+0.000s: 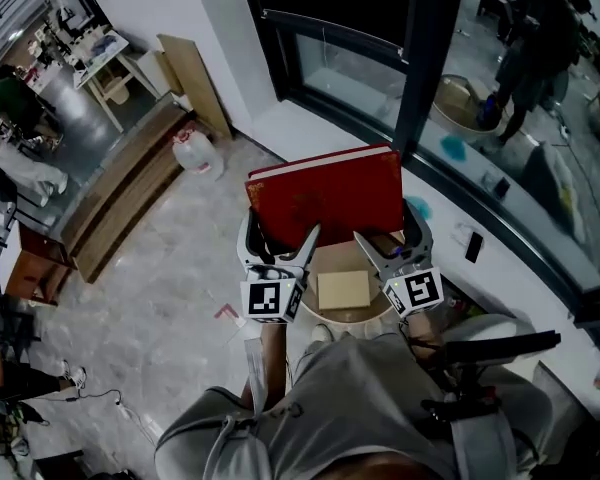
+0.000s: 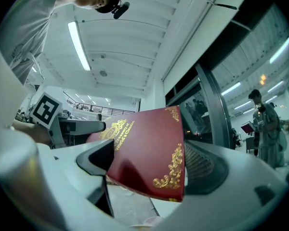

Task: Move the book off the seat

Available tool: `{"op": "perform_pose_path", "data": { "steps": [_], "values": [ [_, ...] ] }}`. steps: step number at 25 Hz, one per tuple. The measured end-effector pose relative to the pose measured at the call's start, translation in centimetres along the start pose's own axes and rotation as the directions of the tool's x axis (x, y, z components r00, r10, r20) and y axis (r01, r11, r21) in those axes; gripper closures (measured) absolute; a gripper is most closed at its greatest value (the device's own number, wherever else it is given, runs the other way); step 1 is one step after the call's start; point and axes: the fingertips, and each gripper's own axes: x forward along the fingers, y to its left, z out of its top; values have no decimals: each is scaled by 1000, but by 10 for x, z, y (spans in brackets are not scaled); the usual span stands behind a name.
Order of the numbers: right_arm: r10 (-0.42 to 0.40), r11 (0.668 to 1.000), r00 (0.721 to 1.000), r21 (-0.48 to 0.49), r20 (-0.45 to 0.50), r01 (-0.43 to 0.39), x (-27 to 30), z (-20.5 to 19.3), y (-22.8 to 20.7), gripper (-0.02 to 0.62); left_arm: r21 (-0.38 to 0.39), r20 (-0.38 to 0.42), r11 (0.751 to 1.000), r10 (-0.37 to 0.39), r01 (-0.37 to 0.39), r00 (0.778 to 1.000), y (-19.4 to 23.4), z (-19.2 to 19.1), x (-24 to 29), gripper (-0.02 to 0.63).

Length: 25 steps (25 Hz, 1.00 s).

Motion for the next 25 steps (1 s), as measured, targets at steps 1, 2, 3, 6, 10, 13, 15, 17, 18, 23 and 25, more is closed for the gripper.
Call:
{"op": "perform_pose_path", "data": {
  "steps": [1,2,3,6,10,13,15,17,18,23,25],
  "values": [
    [-3,1000,1000,2,-12,3,1,-5,0,159,-10,-11,1000,-2,2,1000,1,-5,1,80],
    [-7,1000,1000,7,-25,7,1,-10,0,158,-22,-25,1000,-3,2,1000,2,-12,0,80],
    [-11,1000,999,13,-41,11,1,-18,0,158,-33,-43,999,-2,0,999,4,-20,0,80],
    [-21,999,995,38,-96,25,3,-45,1,158,-50,-102,999,0,-5,995,9,-47,1,80],
    [-28,997,984,69,-174,40,4,-97,-2,159,-42,-173,999,-18,11,985,14,-95,9,80],
    [-37,993,971,103,-234,63,-1,-151,-1,159,-33,-231,999,-35,28,972,17,-144,12,80],
    [-45,988,958,131,-284,85,-6,-191,0,158,-59,-283,998,-49,34,958,18,-183,12,80],
    [-49,984,943,147,-329,102,-13,-232,0,159,-97,-325,995,-64,34,943,17,-220,13,80],
    [-50,982,934,154,-353,111,-18,-253,-2,158,-112,-343,993,-71,34,937,14,-240,12,80],
    [-53,962,860,203,-507,180,-61,-355,1,158,-190,-482,982,-91,-2,872,-5,-347,-21,80],
    [-63,956,837,209,-544,208,-71,-398,-1,158,-202,-519,979,-98,-10,849,-8,-395,-28,80]
  ]
}}
